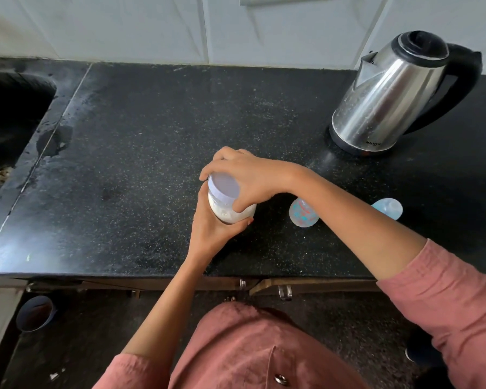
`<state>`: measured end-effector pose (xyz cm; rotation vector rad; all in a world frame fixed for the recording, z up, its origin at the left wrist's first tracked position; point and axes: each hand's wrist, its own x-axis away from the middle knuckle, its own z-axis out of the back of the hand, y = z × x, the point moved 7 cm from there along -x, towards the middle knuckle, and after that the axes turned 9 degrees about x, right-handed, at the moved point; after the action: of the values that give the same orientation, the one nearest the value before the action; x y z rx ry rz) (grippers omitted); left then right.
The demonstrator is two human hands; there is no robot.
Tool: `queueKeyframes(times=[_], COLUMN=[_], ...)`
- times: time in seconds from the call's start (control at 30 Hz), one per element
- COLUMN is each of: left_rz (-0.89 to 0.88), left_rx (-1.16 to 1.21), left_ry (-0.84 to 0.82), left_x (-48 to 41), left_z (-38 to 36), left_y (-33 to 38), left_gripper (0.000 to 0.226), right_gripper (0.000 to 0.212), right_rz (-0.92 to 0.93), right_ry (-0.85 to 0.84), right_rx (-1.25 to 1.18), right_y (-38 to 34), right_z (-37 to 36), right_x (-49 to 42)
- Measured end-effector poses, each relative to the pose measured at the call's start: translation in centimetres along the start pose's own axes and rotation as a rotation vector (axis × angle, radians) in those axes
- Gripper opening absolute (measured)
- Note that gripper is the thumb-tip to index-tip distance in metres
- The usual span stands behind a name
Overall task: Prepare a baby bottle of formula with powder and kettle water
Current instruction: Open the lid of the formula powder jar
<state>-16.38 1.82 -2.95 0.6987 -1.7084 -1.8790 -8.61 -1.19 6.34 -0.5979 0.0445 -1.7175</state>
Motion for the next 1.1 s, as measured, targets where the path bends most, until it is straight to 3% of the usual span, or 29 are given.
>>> queueKeyframes(times=[0.1,0.43,0.63,0.83,1.1], left_rz=[-0.033,-0.081,-0.086,-0.07,-0.086], left_rx=[0.019,-0.054,-0.045,-0.033,0.01], left_ry=[-0.005,-0.004,-0.01,-0.012,-0.011], left_x=[0.1,-0.1,-0.2,-0.3,-0.3], left_z=[-0.1,0.2,0.2,0.2,0.2], left_y=[0.5,0.4,0.2,-0.1,-0.1], left_gripper=[0.083,0.083,0.083,0.083,0.086], right_gripper=[0.065,0.049,0.05,0.05,0.075], right_rz=[-0.014,-0.174,-0.32,-0.31,-0.319], right_ry=[0.05,0.285,0.204,0.145,0.058], right_rx=[-0.123,-0.603,-0.424,-0.334,-0.08], right_y=[1.2,7.2,10.1,10.7,11.4], right_z=[1.2,4.7,2.2,0.1,-2.1], right_x=[0.2,-3.1,-7.4,-9.7,-10.9])
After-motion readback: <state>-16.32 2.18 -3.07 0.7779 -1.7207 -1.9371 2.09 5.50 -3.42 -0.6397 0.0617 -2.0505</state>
